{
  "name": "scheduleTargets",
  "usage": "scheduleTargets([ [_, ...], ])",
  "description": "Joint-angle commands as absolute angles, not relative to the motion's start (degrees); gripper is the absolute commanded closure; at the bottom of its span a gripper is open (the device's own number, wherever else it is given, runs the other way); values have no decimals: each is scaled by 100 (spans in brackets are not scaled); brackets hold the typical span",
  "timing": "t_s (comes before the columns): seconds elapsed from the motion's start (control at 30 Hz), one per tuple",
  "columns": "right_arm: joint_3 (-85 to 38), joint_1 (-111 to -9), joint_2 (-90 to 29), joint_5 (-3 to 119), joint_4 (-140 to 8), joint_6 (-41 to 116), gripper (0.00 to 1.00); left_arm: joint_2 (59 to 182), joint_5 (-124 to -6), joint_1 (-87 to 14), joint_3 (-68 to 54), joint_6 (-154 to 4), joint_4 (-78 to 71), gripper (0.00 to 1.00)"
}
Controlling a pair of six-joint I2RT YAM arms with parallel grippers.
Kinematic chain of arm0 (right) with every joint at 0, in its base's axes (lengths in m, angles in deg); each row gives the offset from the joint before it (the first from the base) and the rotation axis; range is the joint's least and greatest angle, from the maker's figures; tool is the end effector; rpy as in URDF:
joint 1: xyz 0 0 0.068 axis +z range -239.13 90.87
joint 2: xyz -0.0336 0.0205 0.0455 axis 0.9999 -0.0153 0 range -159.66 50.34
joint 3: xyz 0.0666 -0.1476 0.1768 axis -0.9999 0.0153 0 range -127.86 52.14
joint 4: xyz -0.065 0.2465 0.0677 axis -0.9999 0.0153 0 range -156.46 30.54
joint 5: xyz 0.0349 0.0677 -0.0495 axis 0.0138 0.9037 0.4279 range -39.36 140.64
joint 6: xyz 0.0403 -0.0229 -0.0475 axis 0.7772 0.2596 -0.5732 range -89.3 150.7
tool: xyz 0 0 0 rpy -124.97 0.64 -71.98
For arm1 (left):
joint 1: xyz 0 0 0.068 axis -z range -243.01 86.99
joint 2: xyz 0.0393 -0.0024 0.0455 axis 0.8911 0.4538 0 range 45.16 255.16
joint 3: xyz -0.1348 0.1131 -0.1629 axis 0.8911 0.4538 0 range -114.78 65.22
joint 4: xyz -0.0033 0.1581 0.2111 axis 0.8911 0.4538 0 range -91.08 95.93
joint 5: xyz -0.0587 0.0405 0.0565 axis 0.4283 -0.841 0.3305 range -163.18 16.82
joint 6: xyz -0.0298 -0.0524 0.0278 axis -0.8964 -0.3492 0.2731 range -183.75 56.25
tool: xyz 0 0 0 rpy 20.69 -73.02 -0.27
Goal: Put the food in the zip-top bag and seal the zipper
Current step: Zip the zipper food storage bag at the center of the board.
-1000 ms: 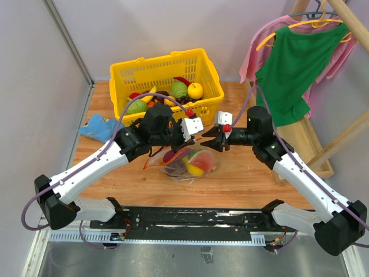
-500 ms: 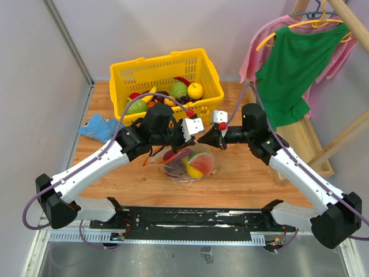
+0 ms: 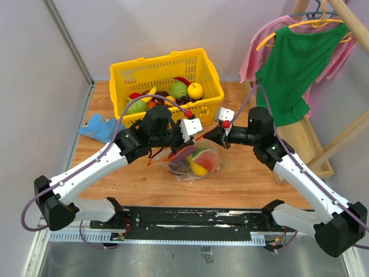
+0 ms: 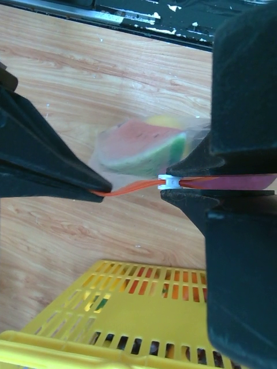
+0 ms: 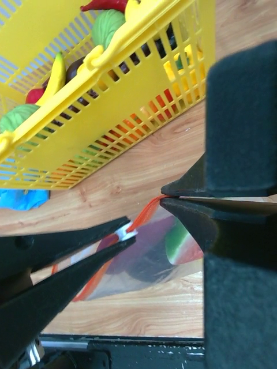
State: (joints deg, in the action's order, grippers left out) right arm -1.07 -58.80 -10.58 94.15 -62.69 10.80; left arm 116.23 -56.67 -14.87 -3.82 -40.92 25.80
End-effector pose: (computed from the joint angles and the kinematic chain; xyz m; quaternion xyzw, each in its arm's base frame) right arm 0.2161 0.1683 0.3181 -0.5176 0.5517 0.3392 0.5593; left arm 0.1917 -0.2363 0.3218 0.5542 0.6517 -0.2308 0.4636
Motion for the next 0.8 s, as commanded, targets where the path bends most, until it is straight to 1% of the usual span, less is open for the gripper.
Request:
scheduleTargets([
  [0.0,17,-6170,-907,8565,-6653,1384,99,11314,-5746,-1468,-199,-4277,2857,100],
  [0.3,140,-6472,-749,7872,-6674,1851,99,11036,-6075,-1471,64,-4507,3035,100],
  [0.5,100,-6742,-766,7348,-6420,2050,99,10929,-6328,-1471,144,-4607,3184,100],
  [0.57,37,-6792,-770,7449,-6300,2034,99,10906,-6343,-1473,159,-4620,3205,100],
  [0.63,-41,-6794,-761,8046,-6212,1808,99,10920,-6315,-1474,155,-4610,3183,100],
  [0.67,-59,-6792,-746,8315,-6237,1779,97,10942,-6292,-1469,131,-4597,3169,100],
  [0.73,-75,-6794,-742,8923,-6240,1631,83,11010,-6248,-1473,63,-4548,3157,100],
  [0.77,-81,-6787,-755,9202,-6241,1545,77,11045,-6219,-1472,28,-4520,3139,100],
])
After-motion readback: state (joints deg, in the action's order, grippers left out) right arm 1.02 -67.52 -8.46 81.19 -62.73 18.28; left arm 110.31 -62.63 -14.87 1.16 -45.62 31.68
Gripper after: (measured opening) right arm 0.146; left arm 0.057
